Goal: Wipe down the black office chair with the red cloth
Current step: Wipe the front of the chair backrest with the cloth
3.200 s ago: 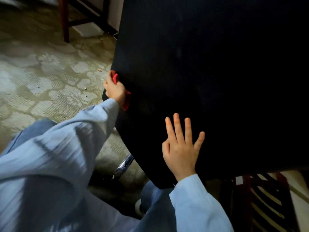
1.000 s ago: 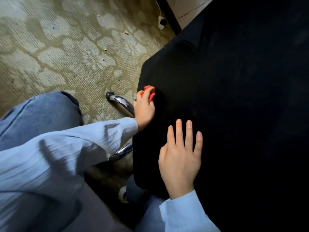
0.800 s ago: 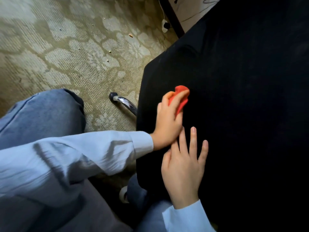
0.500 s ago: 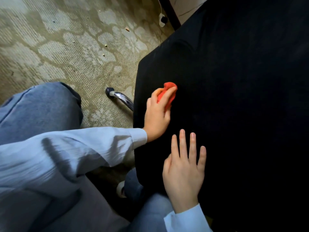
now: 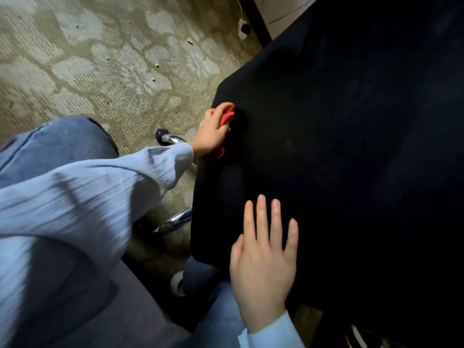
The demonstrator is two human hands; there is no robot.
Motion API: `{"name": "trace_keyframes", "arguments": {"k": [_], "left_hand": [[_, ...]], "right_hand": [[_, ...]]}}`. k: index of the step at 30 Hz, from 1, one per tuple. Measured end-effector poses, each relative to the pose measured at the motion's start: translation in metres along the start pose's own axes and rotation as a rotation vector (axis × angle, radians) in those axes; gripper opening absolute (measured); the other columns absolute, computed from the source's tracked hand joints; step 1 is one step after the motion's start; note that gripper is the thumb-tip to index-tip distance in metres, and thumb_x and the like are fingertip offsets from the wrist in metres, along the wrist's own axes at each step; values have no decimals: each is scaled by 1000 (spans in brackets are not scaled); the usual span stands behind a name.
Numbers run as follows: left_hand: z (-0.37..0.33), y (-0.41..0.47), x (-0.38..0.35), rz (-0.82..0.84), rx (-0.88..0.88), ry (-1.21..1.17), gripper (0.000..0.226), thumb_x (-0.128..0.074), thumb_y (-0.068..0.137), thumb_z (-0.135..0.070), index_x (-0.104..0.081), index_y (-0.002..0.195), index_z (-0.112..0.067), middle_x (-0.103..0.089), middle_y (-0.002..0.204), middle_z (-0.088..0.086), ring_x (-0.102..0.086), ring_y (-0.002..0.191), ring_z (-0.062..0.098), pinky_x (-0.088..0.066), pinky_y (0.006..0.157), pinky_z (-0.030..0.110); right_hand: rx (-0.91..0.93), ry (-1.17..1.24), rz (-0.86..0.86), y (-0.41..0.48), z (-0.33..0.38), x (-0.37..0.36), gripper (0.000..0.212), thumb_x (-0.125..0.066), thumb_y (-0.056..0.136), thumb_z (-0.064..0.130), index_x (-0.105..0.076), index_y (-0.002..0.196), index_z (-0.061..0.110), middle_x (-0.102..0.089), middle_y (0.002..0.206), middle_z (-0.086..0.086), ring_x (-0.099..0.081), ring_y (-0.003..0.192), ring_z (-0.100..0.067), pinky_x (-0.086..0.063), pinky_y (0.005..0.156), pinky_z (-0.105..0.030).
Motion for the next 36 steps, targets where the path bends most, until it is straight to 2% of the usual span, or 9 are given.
{"name": "trace_keyframes", "arguments": {"k": [3,5,9,12,18,23,26,31,36], "left_hand": [[19,-8,-4,-6,63,-62,63,-40,74,-21,-42,137,-27,-38,130,10,-49,125,22,-29,113,42],[15,-17,-10,-4,50,-98,64,-41,73,-21,-43,137,-24,-39,131,11,-50,124,19,-28,114,43],[-40,-38,-15,0,-43,-140,60,-42,76,-34,-43,136,-31,-42,131,10,-51,123,23,-31,112,40],[-85,-77,-20,-44,-214,-124,55,-44,82,-24,-45,137,-24,-46,129,9,-50,119,19,-33,107,27],[-71,-110,-20,-119,-379,50,52,-42,84,-21,-41,135,-33,-44,133,13,-43,124,28,-32,107,35],[4,-97,-15,-166,-132,169,53,-35,84,-30,-40,136,-39,-44,132,14,-47,119,34,-33,107,35],[41,-88,-10,-228,71,110,54,-40,82,-24,-49,135,-26,-47,129,16,-52,117,32,-36,107,34],[91,-89,-7,-262,479,-31,50,-39,87,-22,-46,136,-29,-43,130,15,-53,115,35,-34,107,33],[64,-96,-10,-339,480,41,50,-42,91,-11,-44,137,-31,-41,137,10,-51,113,38,-31,105,34]], "right_hand": [[23,1,72,8,7,-12,62,-37,95,33,-16,150,15,-4,159,-7,5,146,-27,-11,112,-57],[14,3,82,12,10,-10,63,-39,95,35,-16,150,15,-3,159,-7,7,145,-27,-11,112,-57],[32,-5,2,8,16,5,58,-43,91,29,-32,146,12,-19,156,-9,-7,145,-28,-15,112,-57],[40,-66,-176,5,19,31,58,-50,80,28,-49,135,9,-42,144,-13,-23,137,-30,-18,108,-53],[14,-60,-447,1,20,70,53,-37,74,22,-64,115,2,-61,122,-19,-33,121,-32,-15,101,-50],[21,-125,-368,0,14,58,52,-51,72,26,-63,118,5,-58,128,-16,-32,125,-31,7,112,-46],[25,-144,-345,-1,12,53,53,-56,70,27,-63,118,6,-58,128,-15,-33,126,-31,1,108,-48],[-9,-178,-304,-2,9,44,50,-41,80,23,-61,122,5,-55,133,-14,-32,129,-31,-9,110,-53],[-28,-266,-307,0,8,42,48,-32,88,22,-62,124,11,-54,135,-9,-31,132,-30,0,113,-54]]}}
Point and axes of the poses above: each hand's wrist, its own y-axis towards the middle knuckle, its own x-axis out of the back of the hand, z = x × y, the point moved 6 cm from there along y, towards the middle knuckle
